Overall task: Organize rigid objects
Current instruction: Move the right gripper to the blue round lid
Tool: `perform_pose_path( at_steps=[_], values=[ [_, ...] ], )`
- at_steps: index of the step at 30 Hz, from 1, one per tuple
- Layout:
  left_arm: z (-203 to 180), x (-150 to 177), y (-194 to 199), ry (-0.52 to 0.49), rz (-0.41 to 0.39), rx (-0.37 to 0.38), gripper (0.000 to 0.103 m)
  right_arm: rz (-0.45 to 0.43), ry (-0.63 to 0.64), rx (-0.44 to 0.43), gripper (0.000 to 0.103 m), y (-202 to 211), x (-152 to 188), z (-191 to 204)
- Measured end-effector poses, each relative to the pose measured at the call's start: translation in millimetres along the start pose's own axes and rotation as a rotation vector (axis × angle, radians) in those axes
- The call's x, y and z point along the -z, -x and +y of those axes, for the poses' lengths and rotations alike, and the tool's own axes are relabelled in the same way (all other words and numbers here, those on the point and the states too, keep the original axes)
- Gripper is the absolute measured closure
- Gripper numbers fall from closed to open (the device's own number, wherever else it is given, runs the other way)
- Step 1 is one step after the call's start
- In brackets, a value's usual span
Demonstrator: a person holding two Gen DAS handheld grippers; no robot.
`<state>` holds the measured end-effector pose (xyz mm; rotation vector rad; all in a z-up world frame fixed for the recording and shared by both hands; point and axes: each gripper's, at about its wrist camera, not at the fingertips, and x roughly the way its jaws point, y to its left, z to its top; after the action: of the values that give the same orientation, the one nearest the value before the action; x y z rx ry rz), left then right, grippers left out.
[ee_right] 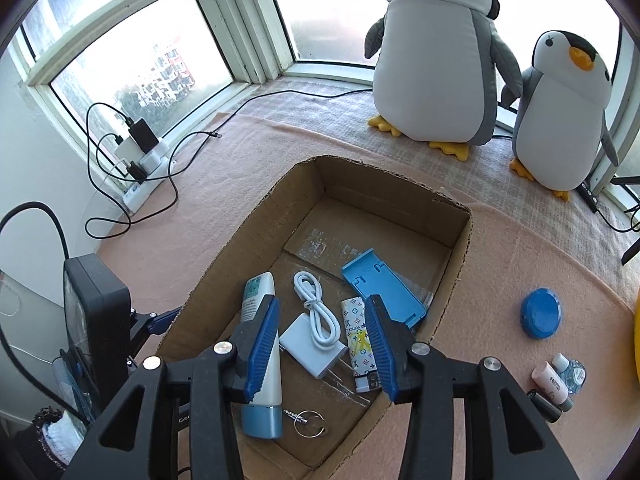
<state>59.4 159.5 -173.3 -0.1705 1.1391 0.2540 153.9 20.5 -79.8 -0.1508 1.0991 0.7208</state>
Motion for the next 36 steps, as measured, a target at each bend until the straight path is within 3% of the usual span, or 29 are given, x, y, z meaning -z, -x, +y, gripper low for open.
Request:
perform_pose_path(
  at_steps=[7, 18, 26, 36],
  values=[
    [0, -1, -1, -0.001, 0.002, -0.001, 0.034, -0.022, -0.016, 0.008, 0.062, 30, 19, -35],
    [-1, -1, -1, -0.008, 0.002, -0.008, 0.034, -0.008, -0.112, 0.115, 0.062, 58, 45, -125],
    [-1, -1, -1, -0.006, 0.003, -0.009, 0.034, 0.046, -0.150, 0.187, 0.062, 40, 40, -160],
    [-2, -1, -1, -0.009, 0.004, -0.011, 0.034, 0.091, -0.255, 0.140, 0.057, 8, 32, -196]
  ],
)
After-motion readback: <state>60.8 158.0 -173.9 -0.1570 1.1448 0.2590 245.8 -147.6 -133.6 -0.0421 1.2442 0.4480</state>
